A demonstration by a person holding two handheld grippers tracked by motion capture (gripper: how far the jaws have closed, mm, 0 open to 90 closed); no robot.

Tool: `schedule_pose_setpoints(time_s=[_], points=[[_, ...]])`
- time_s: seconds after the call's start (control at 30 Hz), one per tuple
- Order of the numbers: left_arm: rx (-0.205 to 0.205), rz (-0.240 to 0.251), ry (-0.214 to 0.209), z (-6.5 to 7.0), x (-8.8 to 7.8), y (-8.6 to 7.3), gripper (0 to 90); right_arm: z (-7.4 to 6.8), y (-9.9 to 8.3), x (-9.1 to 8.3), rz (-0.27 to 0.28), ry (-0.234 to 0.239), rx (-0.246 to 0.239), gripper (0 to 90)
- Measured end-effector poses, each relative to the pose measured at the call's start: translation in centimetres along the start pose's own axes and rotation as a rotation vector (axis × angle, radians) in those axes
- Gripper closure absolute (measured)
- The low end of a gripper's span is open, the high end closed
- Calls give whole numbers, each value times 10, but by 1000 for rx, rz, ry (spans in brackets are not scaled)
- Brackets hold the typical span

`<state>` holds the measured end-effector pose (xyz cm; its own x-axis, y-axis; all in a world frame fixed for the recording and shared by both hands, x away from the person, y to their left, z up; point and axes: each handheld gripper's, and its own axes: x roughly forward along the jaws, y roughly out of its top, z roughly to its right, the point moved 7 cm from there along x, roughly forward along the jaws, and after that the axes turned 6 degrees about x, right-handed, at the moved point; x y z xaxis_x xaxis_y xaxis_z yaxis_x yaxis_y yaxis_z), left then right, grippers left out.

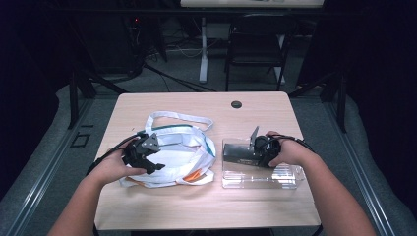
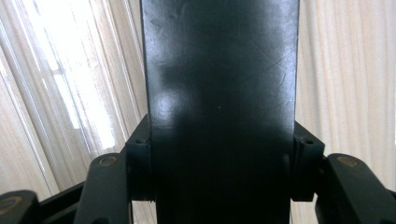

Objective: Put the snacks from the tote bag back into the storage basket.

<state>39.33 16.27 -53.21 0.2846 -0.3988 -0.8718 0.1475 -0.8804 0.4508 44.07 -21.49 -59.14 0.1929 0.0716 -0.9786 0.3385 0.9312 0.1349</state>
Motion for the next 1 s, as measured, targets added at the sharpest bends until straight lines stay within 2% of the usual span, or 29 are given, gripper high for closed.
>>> schedule_pose_setpoints(time_s=[0.3, 0.37, 0.4, 0.47, 0.57, 0.83, 1.0], points=[[-2, 1, 0, 0, 1, -1, 390, 1, 1, 0, 18, -17, 16, 388], [-3, 0, 1, 0, 1, -2, 390, 3, 2, -3, 6, -32, 0, 384], [-6, 1, 2, 0, 1, -3, 390, 2, 2, -2, 27, -22, 17, 382], [-9, 2, 2, 0, 0, -4, 390, 3, 2, -5, 24, -33, 9, 378], [-14, 7, 7, 0, -1, -5, 390, 3, 3, -7, 48, -35, 24, 374], [-22, 16, 11, 1, -3, -5, 388, 3, 3, -20, 80, -53, 27, 381], [-44, 20, 14, 1, -3, -9, 389, 3, 4, -33, 99, -67, 28, 396]])
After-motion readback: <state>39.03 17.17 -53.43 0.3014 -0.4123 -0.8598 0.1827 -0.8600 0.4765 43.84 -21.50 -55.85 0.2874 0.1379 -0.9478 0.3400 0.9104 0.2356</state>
